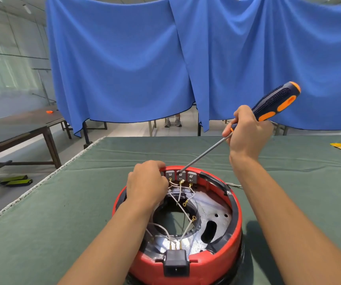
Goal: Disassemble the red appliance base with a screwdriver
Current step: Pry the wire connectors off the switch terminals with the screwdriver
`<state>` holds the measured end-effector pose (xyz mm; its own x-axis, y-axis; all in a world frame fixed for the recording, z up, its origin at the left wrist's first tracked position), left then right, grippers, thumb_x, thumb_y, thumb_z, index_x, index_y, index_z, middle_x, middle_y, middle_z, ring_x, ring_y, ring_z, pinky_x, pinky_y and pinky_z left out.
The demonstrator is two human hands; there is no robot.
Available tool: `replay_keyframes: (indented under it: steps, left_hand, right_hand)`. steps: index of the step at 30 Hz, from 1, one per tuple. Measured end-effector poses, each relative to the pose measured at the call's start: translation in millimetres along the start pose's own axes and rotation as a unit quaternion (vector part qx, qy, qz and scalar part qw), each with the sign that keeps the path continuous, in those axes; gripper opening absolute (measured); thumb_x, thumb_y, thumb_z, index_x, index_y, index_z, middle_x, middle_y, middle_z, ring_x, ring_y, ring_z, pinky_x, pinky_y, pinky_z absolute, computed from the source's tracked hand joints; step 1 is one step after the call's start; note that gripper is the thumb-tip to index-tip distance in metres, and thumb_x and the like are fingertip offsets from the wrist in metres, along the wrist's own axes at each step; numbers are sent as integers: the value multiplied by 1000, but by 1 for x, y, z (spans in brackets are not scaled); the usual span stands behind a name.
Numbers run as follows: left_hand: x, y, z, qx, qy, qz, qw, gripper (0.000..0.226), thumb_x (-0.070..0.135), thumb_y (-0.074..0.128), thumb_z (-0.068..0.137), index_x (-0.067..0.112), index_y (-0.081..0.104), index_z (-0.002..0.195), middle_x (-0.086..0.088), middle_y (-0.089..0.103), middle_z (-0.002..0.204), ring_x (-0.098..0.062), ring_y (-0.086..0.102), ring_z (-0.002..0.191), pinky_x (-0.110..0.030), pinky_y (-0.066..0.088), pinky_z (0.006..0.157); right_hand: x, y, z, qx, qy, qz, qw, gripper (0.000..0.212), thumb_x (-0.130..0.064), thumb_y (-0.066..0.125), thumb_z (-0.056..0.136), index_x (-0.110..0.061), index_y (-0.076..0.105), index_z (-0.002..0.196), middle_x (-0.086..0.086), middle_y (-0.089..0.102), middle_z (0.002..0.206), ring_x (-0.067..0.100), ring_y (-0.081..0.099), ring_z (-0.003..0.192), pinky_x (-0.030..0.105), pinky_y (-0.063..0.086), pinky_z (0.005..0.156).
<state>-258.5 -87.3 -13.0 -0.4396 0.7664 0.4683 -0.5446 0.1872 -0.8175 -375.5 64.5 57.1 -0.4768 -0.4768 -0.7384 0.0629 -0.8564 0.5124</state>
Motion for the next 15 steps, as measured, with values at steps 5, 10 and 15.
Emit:
replay_keyframes:
  steps: [5,10,15]
  left_hand:
    - [-6,-1,2,-5,-17,-1,1000,39,22,56,85,35,61,122,4,64,121,-23,57,112,-33,45,88]
    - [-6,-1,4,2,-16,1,1000,38,24,58,85,36,61,121,6,65,120,-22,57,111,-33,45,88]
    - [-5,0,4,10,-13,4,1000,36,25,58,85,36,62,119,4,66,117,-24,58,109,-33,45,86]
  right_hand:
    - [11,-4,-8,2,22,5,1000,23,-15,50,64,-5,43,44,-1,36,33,21,38,34,19,29,43]
    - [15,-5,-15,-9,-8,-3,1000,26,-14,51,67,-14,37,44,-3,38,31,23,39,34,19,31,41]
    - [11,-2,-18,-12,-31,15,999,27,-12,51,68,-15,35,47,-5,37,31,24,38,35,19,31,43]
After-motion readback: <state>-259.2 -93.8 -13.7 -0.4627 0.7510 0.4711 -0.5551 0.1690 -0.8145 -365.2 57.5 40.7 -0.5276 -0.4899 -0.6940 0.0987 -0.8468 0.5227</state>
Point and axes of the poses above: each hand's wrist, its own z-axis towards the middle knuckle, its own y-axis out of the palm, x = y × z, the point moved 3 cm from there along z, towards the middle knuckle
